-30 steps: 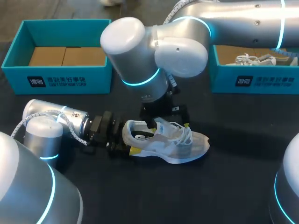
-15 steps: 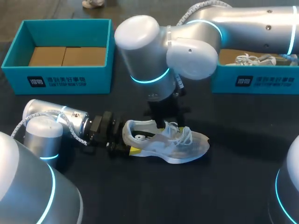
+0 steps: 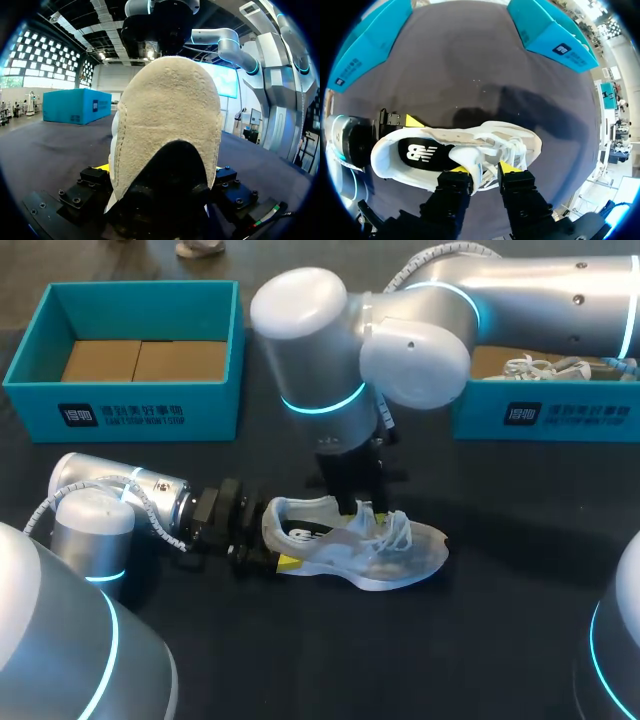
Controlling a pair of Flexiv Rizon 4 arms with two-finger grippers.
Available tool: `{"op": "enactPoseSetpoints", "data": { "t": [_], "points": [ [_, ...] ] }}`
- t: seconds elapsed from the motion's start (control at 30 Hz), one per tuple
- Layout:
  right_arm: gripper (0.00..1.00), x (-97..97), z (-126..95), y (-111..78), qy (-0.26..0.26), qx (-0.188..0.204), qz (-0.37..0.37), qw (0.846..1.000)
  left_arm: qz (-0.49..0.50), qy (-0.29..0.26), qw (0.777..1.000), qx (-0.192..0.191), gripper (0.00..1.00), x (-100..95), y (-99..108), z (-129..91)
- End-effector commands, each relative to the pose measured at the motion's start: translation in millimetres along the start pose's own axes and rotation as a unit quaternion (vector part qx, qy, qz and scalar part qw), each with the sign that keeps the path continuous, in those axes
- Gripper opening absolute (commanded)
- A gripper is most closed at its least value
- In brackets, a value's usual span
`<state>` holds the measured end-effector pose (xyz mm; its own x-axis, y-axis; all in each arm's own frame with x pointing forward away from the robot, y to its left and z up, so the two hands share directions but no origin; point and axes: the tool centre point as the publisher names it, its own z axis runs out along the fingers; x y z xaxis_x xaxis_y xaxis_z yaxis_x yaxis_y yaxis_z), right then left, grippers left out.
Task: Take the shoe out of the shoebox, open the shoe tongue, remove and reinsert the insole, then place the shoe into the shoebox
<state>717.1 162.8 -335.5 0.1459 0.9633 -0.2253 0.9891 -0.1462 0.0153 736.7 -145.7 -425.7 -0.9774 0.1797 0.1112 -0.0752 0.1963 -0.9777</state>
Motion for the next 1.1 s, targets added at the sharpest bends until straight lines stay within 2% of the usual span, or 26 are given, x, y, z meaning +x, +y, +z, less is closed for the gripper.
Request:
{"op": "enactPoseSetpoints", "data": {
  "t": [0.03, 0.2, 0.43, 0.73, 1.1],
  "points": [
    [0.02, -0.1, 0.9, -4.3, 0.006, 0.001, 0.176, 0.984, 0.000, -0.001, 1.000, 0.000, 0.00, 0.0, 0.9, -0.5],
    [0.00, -2.6, -0.7, -2.6, 0.025, 0.014, 0.153, 0.988, 0.000, -0.001, 1.000, 0.000, 0.00, 0.0, 0.9, -0.5],
    [0.00, -16.8, -2.0, -2.2, 0.086, 0.014, 0.127, 0.988, 0.000, -0.001, 1.000, 0.000, 0.00, 0.0, 0.9, -0.5],
    [0.00, -43.8, -1.6, -7.3, 0.159, 0.004, 0.116, 0.980, 0.000, -0.001, 1.000, 0.000, 0.00, 0.0, 0.9, -0.5],
    [0.00, -63.6, 0.7, -5.8, 0.222, -0.008, 0.107, 0.969, 0.000, -0.001, 1.000, 0.000, 0.00, 0.0, 0.9, -0.5]
  ]
}}
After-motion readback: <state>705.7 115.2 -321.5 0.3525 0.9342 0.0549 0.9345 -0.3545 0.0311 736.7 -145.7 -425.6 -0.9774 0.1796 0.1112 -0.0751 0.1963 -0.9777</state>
